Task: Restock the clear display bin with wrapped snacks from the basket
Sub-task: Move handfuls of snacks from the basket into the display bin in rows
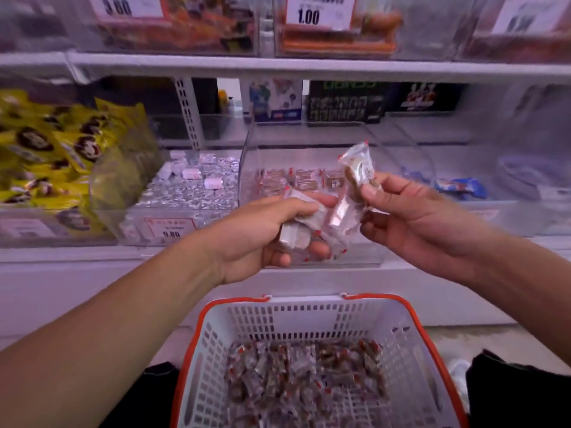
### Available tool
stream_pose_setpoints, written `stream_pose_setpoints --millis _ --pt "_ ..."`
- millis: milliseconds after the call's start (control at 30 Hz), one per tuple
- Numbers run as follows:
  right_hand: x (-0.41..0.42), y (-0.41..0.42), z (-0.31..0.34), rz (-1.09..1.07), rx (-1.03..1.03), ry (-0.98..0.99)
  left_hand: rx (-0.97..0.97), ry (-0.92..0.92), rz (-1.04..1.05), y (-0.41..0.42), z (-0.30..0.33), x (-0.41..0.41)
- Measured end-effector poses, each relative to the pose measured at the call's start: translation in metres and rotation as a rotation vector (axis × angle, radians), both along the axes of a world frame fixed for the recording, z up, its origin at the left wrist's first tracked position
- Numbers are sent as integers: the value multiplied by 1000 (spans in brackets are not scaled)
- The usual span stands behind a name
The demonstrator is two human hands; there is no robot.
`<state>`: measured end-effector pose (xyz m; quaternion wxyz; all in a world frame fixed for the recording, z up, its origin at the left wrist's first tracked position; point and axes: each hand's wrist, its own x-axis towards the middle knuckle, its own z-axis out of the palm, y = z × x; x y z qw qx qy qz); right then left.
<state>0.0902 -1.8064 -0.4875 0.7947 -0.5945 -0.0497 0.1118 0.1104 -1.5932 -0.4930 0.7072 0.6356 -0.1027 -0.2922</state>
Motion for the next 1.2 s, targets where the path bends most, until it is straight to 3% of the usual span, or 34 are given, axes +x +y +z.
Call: stream_pose_setpoints --millis 233,467,567,733,933,1067,1200 --pt "13 -3 -8 -58 -18 -70 -78 57 -198 -11 -2 12" --pt "16 -1 -11 -90 49 -125 45 -13 -81 -26 -8 20" --pt "14 2 -14 -142 33 -150 -28 87 -88 -30 -12 19" --pt "9 4 -17 -192 -121 -115 -180 253 -176 -31 -15 13" --pt "8 6 -19 -370 -335 -276 -82 154 61 -30 -13 10" --pt "5 18 -22 -296 -554 -493 -128 119 167 -33 -11 8" --pt "4 16 -13 -57 -648 -596 -118 78 203 -27 -8 9"
